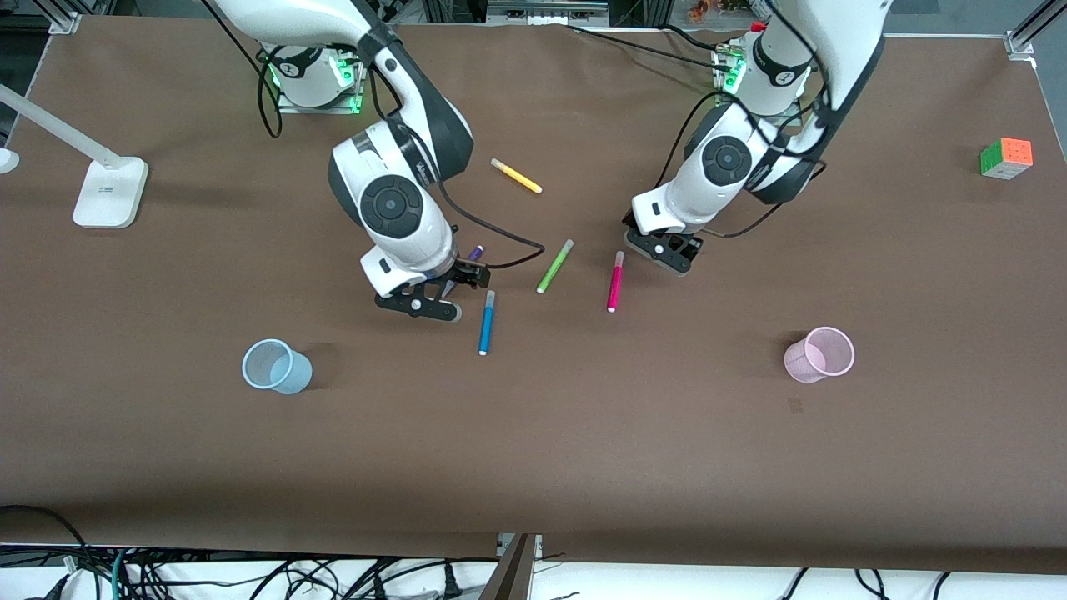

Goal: Place pink and blue markers in matching cups
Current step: 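Lower and close the left gripper on pink while the right gripper grasps blue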

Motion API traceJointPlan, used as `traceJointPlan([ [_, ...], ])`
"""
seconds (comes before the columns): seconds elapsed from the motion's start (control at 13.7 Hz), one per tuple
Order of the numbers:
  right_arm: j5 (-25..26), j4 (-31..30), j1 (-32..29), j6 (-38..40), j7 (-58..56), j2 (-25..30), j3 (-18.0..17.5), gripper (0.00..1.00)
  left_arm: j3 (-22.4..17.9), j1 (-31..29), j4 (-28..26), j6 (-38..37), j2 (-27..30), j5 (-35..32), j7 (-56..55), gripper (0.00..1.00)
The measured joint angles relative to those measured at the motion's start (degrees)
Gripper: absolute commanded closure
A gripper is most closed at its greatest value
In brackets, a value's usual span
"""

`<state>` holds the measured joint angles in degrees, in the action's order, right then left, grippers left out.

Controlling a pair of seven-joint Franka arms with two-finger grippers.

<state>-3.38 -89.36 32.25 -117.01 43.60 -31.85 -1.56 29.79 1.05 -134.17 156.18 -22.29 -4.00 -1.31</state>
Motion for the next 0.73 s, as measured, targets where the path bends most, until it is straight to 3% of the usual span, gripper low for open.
traceJointPlan([
  [0.22, 0.0, 0.0, 0.1, -4.3, 0.1, -2.5, 0.0, 0.00, -0.1, 0.0, -0.2, 7.3, -5.7, -4.1, 0.0, 0.00],
  [0.44, 0.0, 0.0, 0.1, -8.2, 0.1, -6.0, 0.0, 0.00, -0.4, 0.0, -0.2, 9.8, -6.8, -6.7, 0.0, 0.21],
  [0.58, 0.0, 0.0, 0.2, -10.4, 0.1, -8.5, 0.0, 0.00, -0.3, 0.0, 0.1, 10.2, -6.8, -6.9, 0.0, 0.30],
  [0.73, 0.0, 0.1, 0.4, -13.8, 0.1, -10.4, 0.0, 0.00, -0.3, 0.0, 0.2, 10.2, -6.8, -6.9, 0.0, 0.47],
])
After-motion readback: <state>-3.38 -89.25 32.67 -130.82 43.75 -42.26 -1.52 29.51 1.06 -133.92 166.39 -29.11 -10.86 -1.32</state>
